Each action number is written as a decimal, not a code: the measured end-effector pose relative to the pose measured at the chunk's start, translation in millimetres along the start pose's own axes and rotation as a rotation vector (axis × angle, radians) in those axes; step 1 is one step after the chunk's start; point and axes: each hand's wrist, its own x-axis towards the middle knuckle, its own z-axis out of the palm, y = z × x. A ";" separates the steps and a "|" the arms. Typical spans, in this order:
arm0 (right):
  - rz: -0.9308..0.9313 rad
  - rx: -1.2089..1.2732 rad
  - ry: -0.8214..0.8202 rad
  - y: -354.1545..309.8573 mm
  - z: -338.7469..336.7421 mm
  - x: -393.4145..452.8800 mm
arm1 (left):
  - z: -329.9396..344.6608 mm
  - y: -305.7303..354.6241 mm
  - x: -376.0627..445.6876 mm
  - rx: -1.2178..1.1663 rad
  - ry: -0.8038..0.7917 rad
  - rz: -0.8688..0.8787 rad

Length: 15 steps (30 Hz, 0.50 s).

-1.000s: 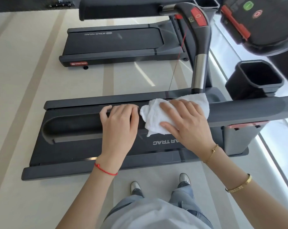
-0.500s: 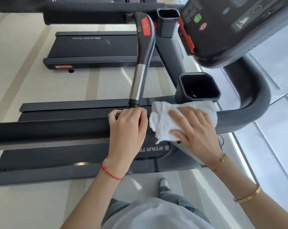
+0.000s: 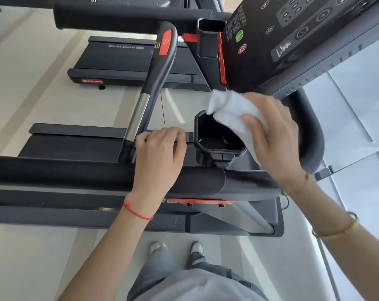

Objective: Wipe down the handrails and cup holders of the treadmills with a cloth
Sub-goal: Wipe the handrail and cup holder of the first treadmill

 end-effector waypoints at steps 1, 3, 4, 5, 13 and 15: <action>-0.018 -0.026 -0.016 4.1 5.5 14.5 | 2.7 2.0 6.3 0.006 -0.008 -0.005; -0.056 -0.106 -0.128 12.5 21.7 37.1 | 8.3 4.4 18.3 0.014 -0.029 -0.015; -0.074 -0.149 -0.218 17.0 31.6 44.3 | 11.3 5.1 22.7 0.018 -0.040 -0.020; -0.090 -0.189 -0.332 22.1 41.7 49.1 | 14.4 5.4 26.4 0.022 -0.053 -0.024; -0.104 -0.291 -0.645 56.7 49.4 40.1 | 26.2 -5.4 42.4 -0.001 -0.192 -0.045; -0.101 -0.284 -0.642 60.1 46.5 35.5 | 28.8 -7.2 45.6 -0.025 -0.242 -0.050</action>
